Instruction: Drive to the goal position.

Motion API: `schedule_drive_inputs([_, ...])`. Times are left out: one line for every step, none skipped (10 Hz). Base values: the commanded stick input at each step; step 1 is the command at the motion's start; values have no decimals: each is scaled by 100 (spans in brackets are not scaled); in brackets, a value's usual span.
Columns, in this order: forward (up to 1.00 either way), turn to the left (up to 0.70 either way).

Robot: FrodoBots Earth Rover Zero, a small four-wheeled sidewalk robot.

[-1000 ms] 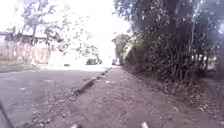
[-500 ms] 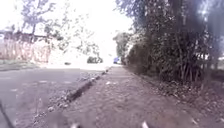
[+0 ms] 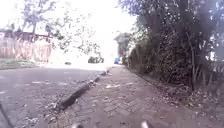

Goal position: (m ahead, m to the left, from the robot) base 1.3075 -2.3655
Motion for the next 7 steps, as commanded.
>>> schedule_drive_inputs([68,-2])
schedule_drive_inputs([68,-6])
schedule_drive_inputs([68,-11])
schedule_drive_inputs([68,-15])
schedule_drive_inputs([68,-19])
schedule_drive_inputs([68,-23])
schedule_drive_inputs([68,-27])
